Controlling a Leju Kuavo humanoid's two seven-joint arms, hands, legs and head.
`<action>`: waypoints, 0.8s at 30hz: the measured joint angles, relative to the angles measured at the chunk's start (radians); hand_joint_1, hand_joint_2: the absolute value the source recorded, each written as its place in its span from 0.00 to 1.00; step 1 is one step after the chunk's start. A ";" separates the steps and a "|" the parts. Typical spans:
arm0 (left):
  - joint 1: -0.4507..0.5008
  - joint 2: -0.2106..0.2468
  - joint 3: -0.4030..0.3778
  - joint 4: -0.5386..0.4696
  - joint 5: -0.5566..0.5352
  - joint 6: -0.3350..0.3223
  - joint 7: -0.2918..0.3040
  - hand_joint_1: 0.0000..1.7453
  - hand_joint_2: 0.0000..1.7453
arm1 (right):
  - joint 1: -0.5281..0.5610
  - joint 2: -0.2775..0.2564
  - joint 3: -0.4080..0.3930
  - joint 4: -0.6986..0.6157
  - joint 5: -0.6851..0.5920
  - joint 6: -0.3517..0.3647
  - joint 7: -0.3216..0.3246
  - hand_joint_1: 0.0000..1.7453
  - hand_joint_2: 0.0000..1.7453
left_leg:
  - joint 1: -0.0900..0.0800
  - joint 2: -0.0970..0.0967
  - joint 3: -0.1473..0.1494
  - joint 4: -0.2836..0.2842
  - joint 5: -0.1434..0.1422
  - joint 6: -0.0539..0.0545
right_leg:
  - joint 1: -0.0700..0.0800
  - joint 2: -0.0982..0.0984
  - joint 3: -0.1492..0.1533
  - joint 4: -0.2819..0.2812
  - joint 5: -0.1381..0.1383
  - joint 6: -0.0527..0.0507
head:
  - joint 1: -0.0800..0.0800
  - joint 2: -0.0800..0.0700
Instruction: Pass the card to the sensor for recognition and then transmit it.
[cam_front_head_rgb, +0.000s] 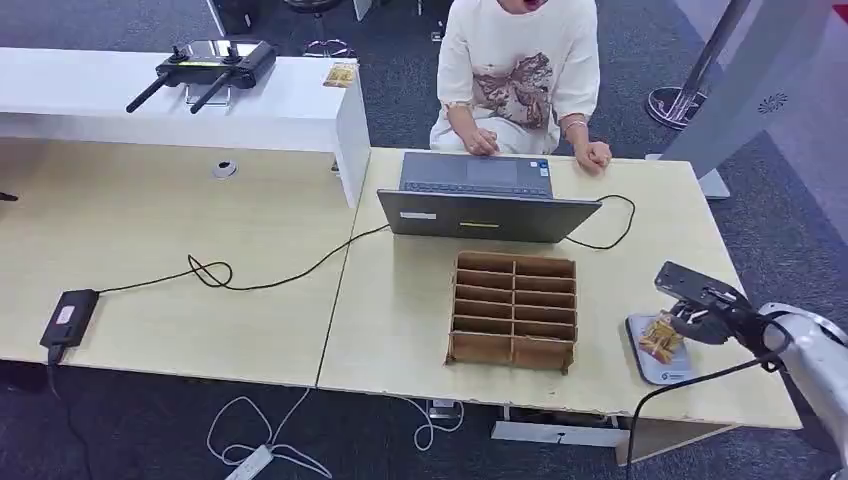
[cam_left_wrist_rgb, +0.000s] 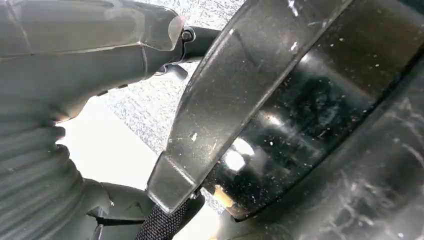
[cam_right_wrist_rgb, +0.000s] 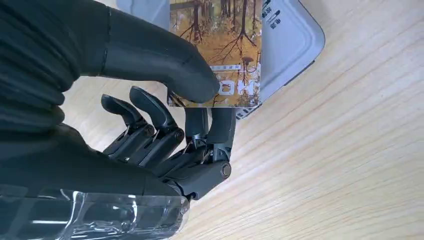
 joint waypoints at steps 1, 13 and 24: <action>0.000 0.000 0.000 0.000 0.000 0.000 0.000 0.00 1.00 | 0.000 0.000 -0.001 0.000 -0.002 0.000 -0.005 1.00 1.00 | 0.000 0.000 0.000 0.000 0.000 0.000 | 0.000 0.000 0.000 0.000 0.000 0.000 | 0.000 0.000; 0.001 0.000 0.000 0.000 0.005 0.000 -0.004 0.00 1.00 | -0.013 -0.032 -0.050 -0.010 -0.069 0.062 -0.059 1.00 1.00 | 0.000 0.000 0.000 0.000 0.000 0.000 | 0.000 0.000 0.000 0.000 0.000 0.000 | 0.000 0.000; 0.003 0.002 0.000 0.000 0.008 0.000 -0.008 0.00 1.00 | -0.028 -0.117 -0.166 -0.096 -0.201 0.154 -0.092 1.00 1.00 | 0.000 0.000 0.000 0.000 0.000 0.000 | 0.000 0.000 0.000 0.000 0.000 0.000 | 0.000 0.000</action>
